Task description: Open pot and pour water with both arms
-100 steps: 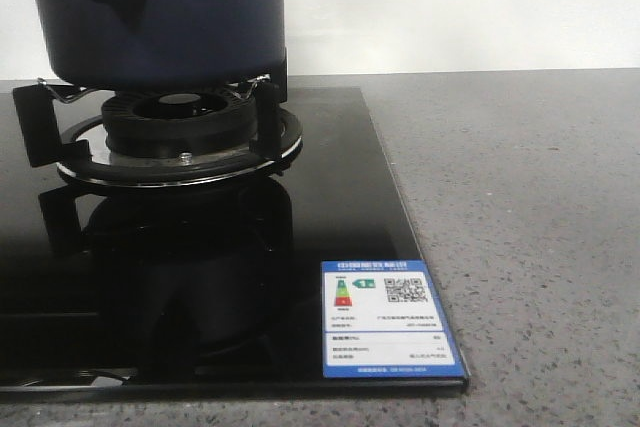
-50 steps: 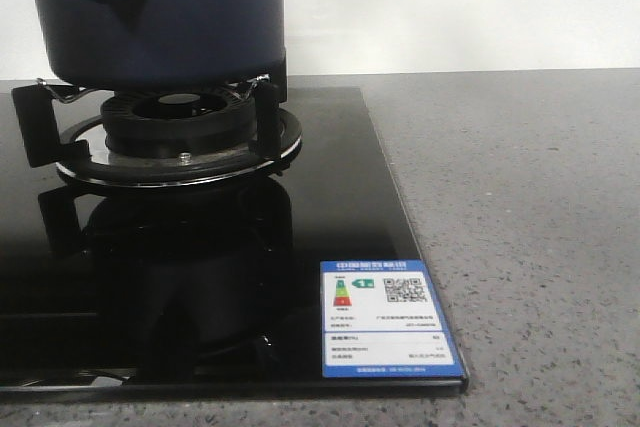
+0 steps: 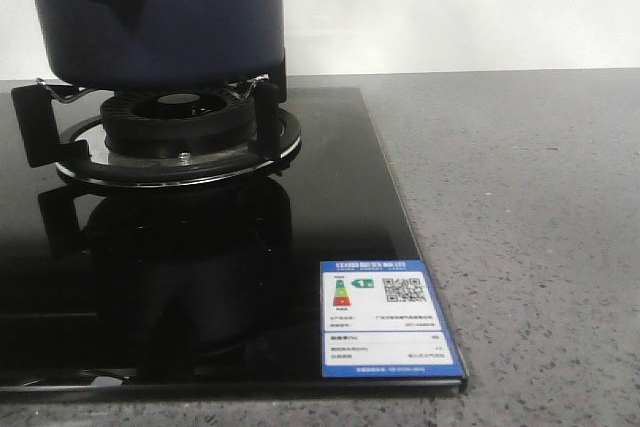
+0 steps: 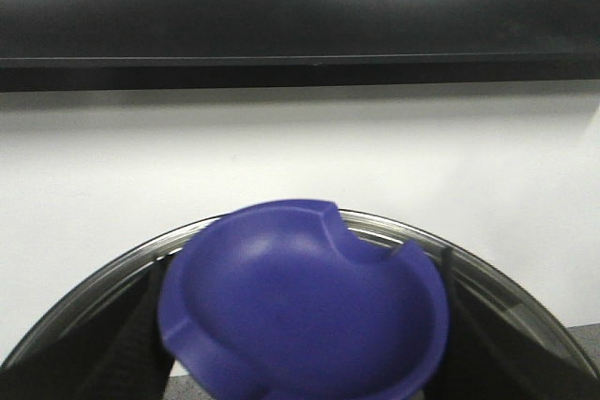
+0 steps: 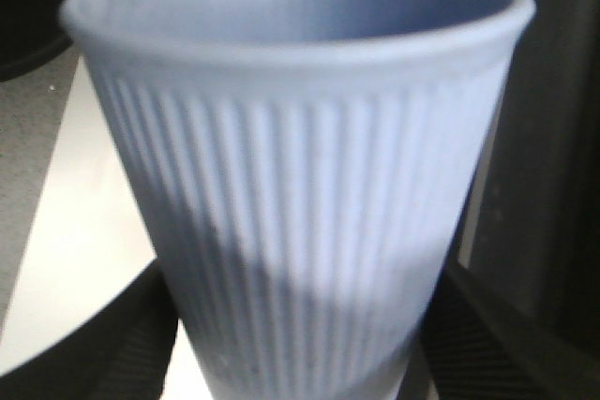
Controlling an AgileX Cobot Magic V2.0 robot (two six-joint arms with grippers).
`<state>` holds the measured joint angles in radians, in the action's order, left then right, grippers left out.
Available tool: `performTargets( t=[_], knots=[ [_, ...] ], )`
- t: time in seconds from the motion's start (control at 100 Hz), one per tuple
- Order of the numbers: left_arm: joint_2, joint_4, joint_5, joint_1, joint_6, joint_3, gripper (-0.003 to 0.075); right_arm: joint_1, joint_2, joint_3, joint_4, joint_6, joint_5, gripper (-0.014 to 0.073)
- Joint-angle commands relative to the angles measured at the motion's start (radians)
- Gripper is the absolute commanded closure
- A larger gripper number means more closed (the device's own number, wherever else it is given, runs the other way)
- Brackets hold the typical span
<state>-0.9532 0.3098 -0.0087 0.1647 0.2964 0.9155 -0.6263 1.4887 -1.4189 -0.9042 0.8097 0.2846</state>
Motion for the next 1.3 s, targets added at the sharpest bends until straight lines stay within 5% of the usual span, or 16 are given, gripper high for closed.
performTargets(
  t=[0.0,1.14,1.29],
  knots=[
    [0.020,-0.001,-0.107,0.000,-0.001,0.041,0.0318,-0.012,-0.034,-0.044,-0.078,0.004,-0.066,0.0339],
    [0.020,-0.003,-0.107,0.000,-0.001,0.041,0.0318,-0.013,-0.034,-0.044,-0.119,0.002,-0.112,0.0339],
    [0.020,-0.003,-0.107,0.000,-0.001,0.041,0.0318,-0.013,-0.034,-0.044,-0.113,-0.102,-0.104,0.0339]
  ],
)
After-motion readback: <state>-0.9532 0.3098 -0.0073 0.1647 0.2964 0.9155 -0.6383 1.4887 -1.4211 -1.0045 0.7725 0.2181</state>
